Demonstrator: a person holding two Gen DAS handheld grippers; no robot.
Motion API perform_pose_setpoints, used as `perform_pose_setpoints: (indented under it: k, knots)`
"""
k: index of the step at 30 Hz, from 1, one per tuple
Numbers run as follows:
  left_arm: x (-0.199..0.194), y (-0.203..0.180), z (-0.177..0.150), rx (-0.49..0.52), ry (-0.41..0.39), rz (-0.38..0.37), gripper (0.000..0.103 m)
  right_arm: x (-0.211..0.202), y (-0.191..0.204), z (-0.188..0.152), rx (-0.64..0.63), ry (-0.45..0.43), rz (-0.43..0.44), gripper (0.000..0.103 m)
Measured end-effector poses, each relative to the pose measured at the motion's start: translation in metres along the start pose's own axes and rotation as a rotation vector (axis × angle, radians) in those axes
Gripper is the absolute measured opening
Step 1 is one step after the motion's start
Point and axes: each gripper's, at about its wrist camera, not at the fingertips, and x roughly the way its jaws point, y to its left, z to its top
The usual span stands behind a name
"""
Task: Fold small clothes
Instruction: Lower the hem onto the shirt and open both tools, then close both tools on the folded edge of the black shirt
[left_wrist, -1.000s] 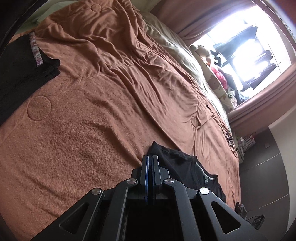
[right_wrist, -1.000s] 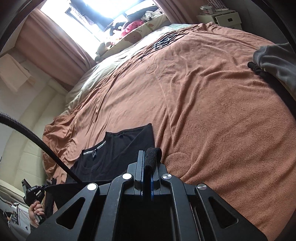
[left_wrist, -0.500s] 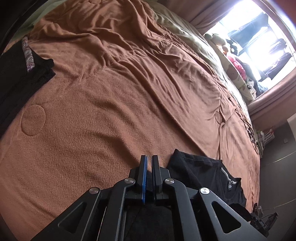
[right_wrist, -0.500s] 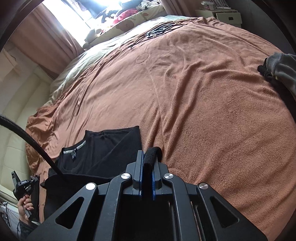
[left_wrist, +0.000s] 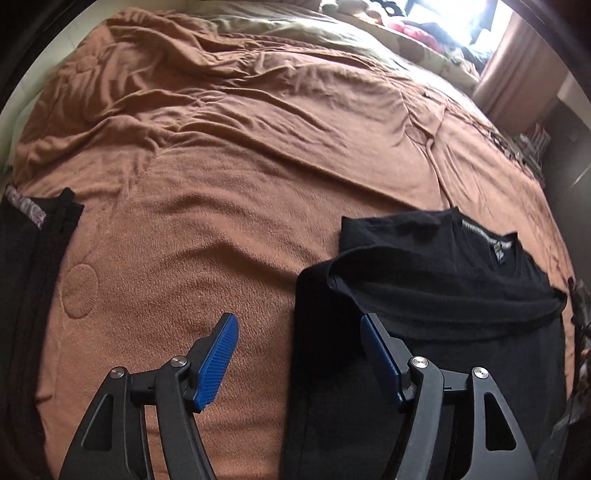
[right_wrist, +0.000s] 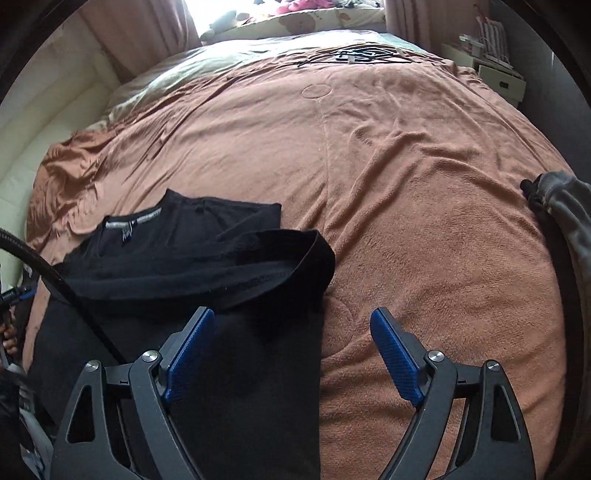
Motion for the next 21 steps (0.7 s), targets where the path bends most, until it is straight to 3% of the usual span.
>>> perform_pose_setpoints:
  k: [10,12,14,21]
  knots:
    - [0.031,0.0,0.0,0.116,0.05,0.073,0.07,0.031,0.008,0.007,-0.088,0.067,-0.052,0.085]
    - [0.04,-0.005,0.004,0.135,0.045,0.074,0.07,0.036,0.009,0.013,-0.09,0.045,-0.058,0.076]
    - [0.048,-0.008,0.01,0.131,0.051,0.073,0.069,0.045,0.007,0.019,-0.069,0.035,-0.043,0.053]
    - [0.06,-0.012,0.033,0.092,0.014,0.021,0.045,0.068,-0.005,0.032,-0.008,0.011,0.007,0.035]
